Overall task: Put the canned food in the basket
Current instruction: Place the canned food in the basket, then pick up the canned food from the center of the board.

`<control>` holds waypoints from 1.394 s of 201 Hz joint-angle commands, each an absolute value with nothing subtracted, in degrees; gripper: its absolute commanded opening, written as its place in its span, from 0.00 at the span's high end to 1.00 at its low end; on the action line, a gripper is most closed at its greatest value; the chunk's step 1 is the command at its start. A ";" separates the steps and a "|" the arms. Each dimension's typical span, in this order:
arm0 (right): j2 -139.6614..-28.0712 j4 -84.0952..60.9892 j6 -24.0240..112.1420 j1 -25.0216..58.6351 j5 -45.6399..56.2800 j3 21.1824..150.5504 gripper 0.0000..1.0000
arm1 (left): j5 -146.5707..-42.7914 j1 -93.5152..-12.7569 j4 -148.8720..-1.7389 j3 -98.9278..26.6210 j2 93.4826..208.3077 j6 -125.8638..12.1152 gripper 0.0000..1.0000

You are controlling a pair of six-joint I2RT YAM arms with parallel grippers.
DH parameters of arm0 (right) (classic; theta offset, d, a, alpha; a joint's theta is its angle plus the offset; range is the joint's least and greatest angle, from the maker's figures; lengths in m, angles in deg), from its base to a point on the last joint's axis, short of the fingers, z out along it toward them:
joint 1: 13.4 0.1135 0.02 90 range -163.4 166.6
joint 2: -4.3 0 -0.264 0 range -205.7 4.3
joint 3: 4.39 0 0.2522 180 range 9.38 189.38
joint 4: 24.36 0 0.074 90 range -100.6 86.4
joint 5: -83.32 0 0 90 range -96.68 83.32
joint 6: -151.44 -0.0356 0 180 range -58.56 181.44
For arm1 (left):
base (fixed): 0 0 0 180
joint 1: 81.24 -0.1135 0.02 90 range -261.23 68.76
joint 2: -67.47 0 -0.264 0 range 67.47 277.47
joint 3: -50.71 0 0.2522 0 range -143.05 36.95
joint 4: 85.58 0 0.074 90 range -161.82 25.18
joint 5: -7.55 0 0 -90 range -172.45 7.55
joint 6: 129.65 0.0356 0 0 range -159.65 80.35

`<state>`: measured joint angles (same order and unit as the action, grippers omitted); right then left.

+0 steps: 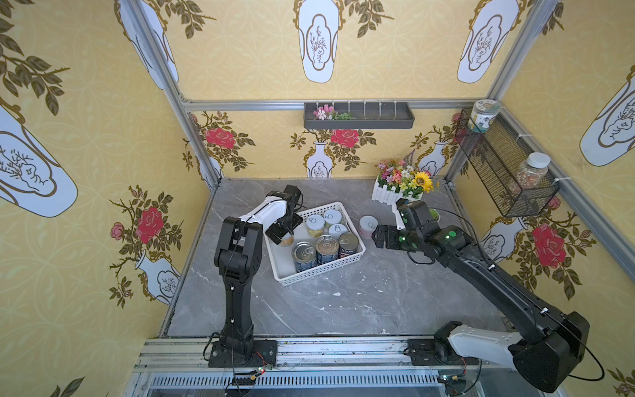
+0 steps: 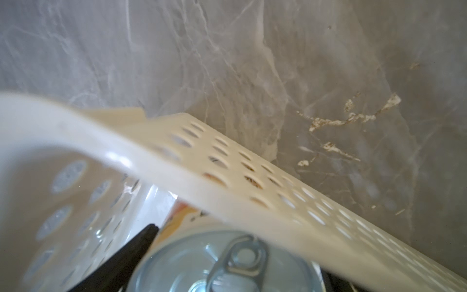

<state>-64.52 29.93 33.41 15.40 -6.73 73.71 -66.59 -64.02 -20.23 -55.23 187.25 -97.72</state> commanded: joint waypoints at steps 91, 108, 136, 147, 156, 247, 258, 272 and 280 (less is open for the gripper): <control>-62.76 26.58 33.73 15.41 -8.44 72.06 0.03 | -76.98 -63.88 -25.19 -45.53 166.66 -94.30 0.00; -63.23 26.23 33.42 14.93 -8.87 72.12 0.03 | -78.01 -63.85 -25.87 -41.23 159.89 -93.37 0.00; -66.06 26.91 33.20 13.80 -11.11 74.26 0.03 | -77.52 -64.34 -25.79 -33.05 148.14 -87.82 0.00; -67.99 28.06 33.23 13.02 -11.62 76.27 0.03 | -75.82 -64.36 -25.05 -30.65 143.11 -83.77 0.00; -69.52 28.24 33.30 12.19 -11.58 77.82 0.03 | -73.25 -64.36 -24.50 -29.43 139.16 -79.41 0.00; -94.22 34.47 33.38 8.33 -14.68 94.83 0.03 | -62.54 -62.60 -21.69 -20.14 122.17 -73.35 0.00; -96.61 34.40 33.37 8.37 -14.16 96.07 0.03 | -58.80 -62.60 -19.42 -20.92 122.64 -75.31 0.00; -100.03 34.85 32.93 8.19 -12.22 98.46 0.03 | -57.32 -62.60 -18.62 -21.15 121.96 -76.15 0.00; -102.01 35.32 32.75 8.29 -11.57 100.05 0.03 | -57.47 -62.60 -18.98 -20.91 121.07 -76.06 0.00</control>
